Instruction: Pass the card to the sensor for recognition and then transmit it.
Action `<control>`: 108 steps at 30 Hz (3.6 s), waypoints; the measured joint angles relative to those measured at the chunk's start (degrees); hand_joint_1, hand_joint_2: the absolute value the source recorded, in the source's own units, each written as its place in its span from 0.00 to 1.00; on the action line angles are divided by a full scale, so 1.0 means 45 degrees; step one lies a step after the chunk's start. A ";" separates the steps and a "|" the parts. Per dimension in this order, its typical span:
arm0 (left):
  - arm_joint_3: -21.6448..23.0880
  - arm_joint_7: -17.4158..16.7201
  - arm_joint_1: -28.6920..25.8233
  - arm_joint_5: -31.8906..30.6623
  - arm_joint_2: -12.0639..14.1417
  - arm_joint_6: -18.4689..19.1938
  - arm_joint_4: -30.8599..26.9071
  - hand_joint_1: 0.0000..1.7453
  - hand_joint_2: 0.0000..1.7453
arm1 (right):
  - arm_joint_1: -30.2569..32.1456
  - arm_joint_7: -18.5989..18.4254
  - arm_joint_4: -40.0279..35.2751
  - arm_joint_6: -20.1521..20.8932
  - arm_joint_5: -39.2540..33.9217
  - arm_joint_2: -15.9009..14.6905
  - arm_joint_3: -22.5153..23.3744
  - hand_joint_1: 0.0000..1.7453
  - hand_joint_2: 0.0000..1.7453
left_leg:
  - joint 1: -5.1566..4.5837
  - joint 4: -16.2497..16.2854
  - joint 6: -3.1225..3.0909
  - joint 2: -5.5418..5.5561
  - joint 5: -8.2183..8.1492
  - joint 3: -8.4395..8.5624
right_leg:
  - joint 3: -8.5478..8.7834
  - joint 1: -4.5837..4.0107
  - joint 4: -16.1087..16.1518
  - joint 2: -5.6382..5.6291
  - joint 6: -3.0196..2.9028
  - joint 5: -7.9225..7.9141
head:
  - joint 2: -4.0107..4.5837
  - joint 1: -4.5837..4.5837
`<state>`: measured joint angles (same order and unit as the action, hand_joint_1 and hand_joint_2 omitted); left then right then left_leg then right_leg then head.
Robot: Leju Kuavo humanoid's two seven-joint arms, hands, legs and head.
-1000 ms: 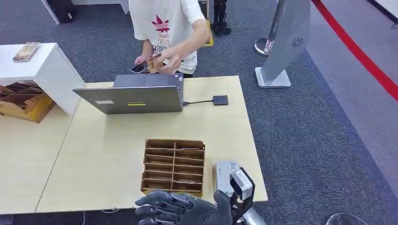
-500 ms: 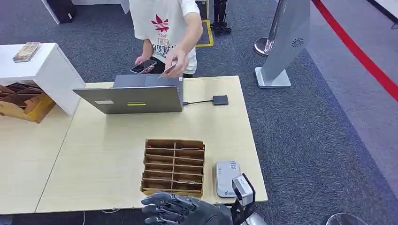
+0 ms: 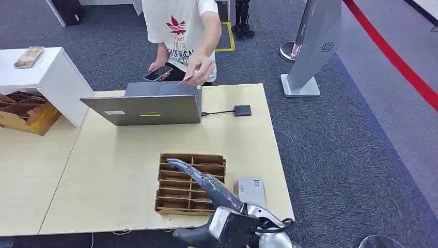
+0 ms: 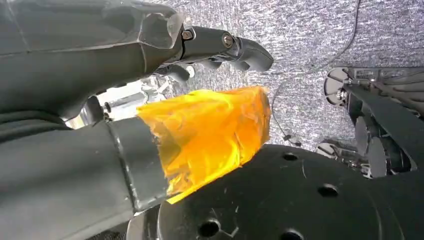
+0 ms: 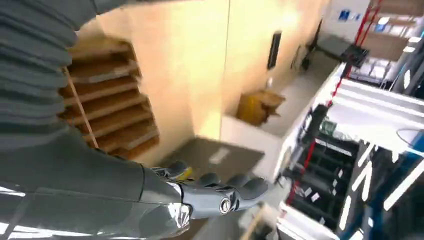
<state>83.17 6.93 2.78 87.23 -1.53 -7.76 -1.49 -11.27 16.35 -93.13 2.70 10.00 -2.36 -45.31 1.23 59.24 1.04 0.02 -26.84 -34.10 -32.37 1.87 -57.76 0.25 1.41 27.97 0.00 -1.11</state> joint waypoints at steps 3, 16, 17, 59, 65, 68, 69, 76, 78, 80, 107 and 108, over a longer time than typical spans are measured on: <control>0.0000 0.0000 0.0017 -0.0010 0.0005 0.0015 0.0000 0.00 0.00 | -0.0415 -0.0132 -0.0239 -0.1258 0.1740 0.0093 -0.0346 0.00 1.00 | 0.0000 -0.0001 0.0000 0.0000 0.0000 0.0000 | -0.0001 0.0000 -0.0001 -0.0001 0.0000 0.0000 | 0.0000 0.0000; 0.0428 -0.0219 0.0281 -0.0462 0.0131 -0.0102 -0.0068 0.00 0.00 | -0.2888 -0.1977 0.0394 -0.5768 0.9044 0.0578 -0.1366 0.00 1.00 | 0.0000 0.0000 -0.0003 0.0001 0.0007 0.0001 | 0.0005 0.0000 -0.0005 0.0002 -0.0001 -0.0004 | 0.0000 0.0005; 0.0504 -0.0281 0.0307 -0.0539 0.0170 -0.0116 -0.0136 0.00 0.00 | -0.3171 -0.2141 0.0659 -0.5850 0.9434 0.0631 -0.1409 0.00 1.00 | 0.0000 0.0000 0.0001 -0.0001 0.0010 0.0004 | 0.0003 0.0000 -0.0007 -0.0003 -0.0008 -0.0010 | 0.0000 0.0000; 0.1263 -0.1132 0.0975 -0.2322 0.0763 0.0015 -0.0874 0.00 0.00 | -0.8585 -0.4265 0.8884 -0.5666 1.3739 0.1802 -0.1565 1.00 1.00 | 0.0000 0.0003 -0.0007 0.0009 0.0024 0.0000 | 0.0002 0.0000 -0.0007 0.0003 -0.0004 -0.0018 | 0.0000 0.0005; 0.1263 -0.1190 0.0998 -0.2322 0.0777 0.0044 -0.0874 0.00 0.00 | -0.8720 -0.4269 0.9713 -0.5666 1.3685 0.1870 -0.1308 1.00 1.00 | 0.0000 0.0004 -0.0007 0.0008 0.0024 0.0000 | 0.0001 0.0000 -0.0007 0.0002 -0.0004 -0.0018 | 0.0000 0.0004; 0.1263 -0.1195 0.1004 -0.2322 0.0777 0.0049 -0.0874 0.00 0.00 | -0.8715 -0.4269 0.9932 -0.5647 1.3652 0.1870 -0.1230 1.00 1.00 | 0.0000 0.0004 -0.0007 0.0007 0.0024 0.0001 | 0.0000 0.0000 -0.0007 0.0000 -0.0004 -0.0018 | 0.0000 0.0000; 0.1263 -0.1190 0.1004 -0.2322 0.0777 0.0049 -0.0874 0.00 0.00 | -0.8713 -0.4269 1.0001 -0.5622 1.3642 0.1870 -0.1191 1.00 1.00 | 0.0000 0.0004 -0.0006 0.0007 0.0024 0.0001 | -0.0001 0.0000 -0.0007 0.0000 -0.0004 -0.0018 | 0.0000 0.0005; 0.1263 -0.1200 0.1000 -0.2312 0.0782 0.0044 -0.0874 0.00 0.00 | -0.8689 -0.4211 1.0359 -0.5555 1.3540 0.1870 -0.0958 1.00 1.00 | 0.0000 0.0004 -0.0007 0.0004 0.0024 0.0001 | -0.0001 0.0000 -0.0007 -0.0003 -0.0004 -0.0018 | 0.0000 0.0005; 0.1263 -0.1200 0.1006 -0.2312 0.0782 0.0044 -0.0874 0.00 0.00 | -0.8680 -0.4177 1.0433 -0.5520 1.3511 0.1870 -0.0938 1.00 1.00 | 0.0000 0.0004 -0.0007 0.0006 0.0024 0.0000 | -0.0001 0.0000 -0.0007 -0.0002 -0.0004 -0.0018 | 0.0000 0.0005; 0.1263 -0.1205 0.1004 -0.2312 0.0782 0.0044 -0.0874 0.00 0.00 | -0.8668 -0.4148 1.0496 -0.5510 1.3501 0.1870 -0.0933 1.00 1.00 | 0.0000 0.0004 -0.0007 0.0006 0.0024 0.0000 | -0.0002 0.0000 -0.0007 -0.0001 -0.0004 -0.0018 | 0.0000 0.0000; 0.0874 -0.0301 0.0430 -0.0715 0.0743 -0.0107 -0.0874 0.00 0.00 | -0.4957 -0.2361 0.4048 -0.1458 -0.0885 0.2604 0.2074 1.00 1.00 | 0.0000 0.0002 -0.0008 0.0007 0.0012 -0.0011 | -0.0013 0.0001 -0.0002 0.0003 -0.0002 -0.0004 | 0.0000 0.0009; 0.0836 -0.0277 0.0403 -0.0647 0.0738 -0.0107 -0.0874 0.00 0.00 | -0.4796 -0.2361 0.3694 -0.1245 -0.1574 0.2589 0.2176 1.00 1.00 | -0.0001 0.0002 -0.0008 0.0005 0.0012 -0.0011 | -0.0013 0.0002 -0.0002 0.0001 -0.0002 -0.0004 | 0.0000 0.0005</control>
<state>86.93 5.68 4.59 84.32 1.79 -8.24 -5.42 -32.86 5.73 -76.51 -2.90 2.91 9.29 -35.51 1.22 59.25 1.00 0.04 -26.78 -34.15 -32.44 1.88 -57.77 0.25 1.40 27.95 0.00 -1.09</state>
